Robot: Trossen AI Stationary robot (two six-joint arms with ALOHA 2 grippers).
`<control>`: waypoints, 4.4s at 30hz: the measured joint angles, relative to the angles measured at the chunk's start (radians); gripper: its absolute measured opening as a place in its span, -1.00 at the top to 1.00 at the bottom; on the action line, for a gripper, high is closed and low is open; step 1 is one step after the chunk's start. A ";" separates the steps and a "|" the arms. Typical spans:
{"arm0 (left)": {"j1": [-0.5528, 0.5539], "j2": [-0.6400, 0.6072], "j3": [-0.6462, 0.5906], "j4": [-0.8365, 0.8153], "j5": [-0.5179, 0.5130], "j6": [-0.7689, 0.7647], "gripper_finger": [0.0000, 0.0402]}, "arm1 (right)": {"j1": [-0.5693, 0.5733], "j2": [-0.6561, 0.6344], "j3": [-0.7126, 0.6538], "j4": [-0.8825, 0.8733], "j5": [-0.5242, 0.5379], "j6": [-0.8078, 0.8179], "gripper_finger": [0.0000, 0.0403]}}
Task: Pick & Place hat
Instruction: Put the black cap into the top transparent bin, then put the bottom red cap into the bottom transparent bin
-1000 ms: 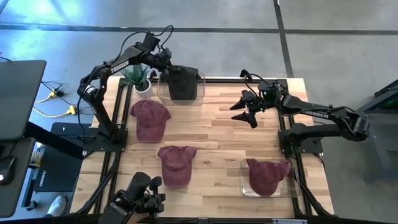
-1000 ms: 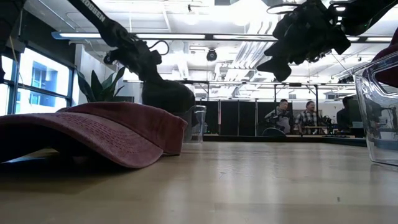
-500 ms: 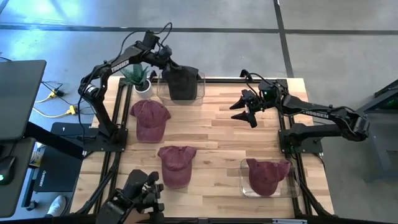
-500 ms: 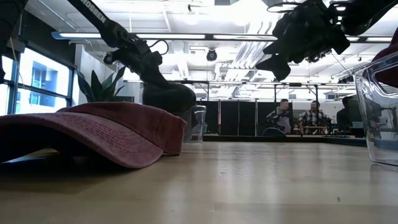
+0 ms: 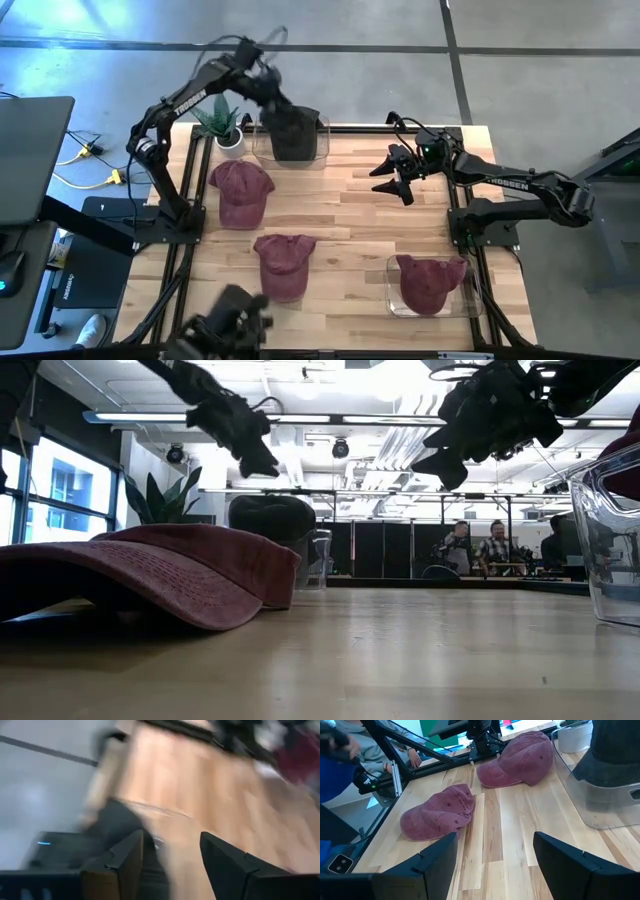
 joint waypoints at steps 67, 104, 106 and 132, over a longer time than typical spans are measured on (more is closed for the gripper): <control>-0.904 -0.292 -0.783 0.304 -0.584 -0.751 0.96 | 0.366 0.006 0.000 0.028 0.348 -0.024 -0.28; -1.093 -0.090 -0.785 0.180 -0.692 -1.060 0.92 | 0.472 0.006 0.000 0.036 0.344 -0.121 -0.27; -1.094 -0.109 -0.774 0.159 -0.722 -1.028 0.91 | 0.472 0.006 0.000 0.038 0.345 -0.121 -0.27; -0.788 -0.479 -0.660 0.601 -0.524 -0.742 1.00 | 0.467 0.125 0.001 0.295 0.430 -0.051 -0.27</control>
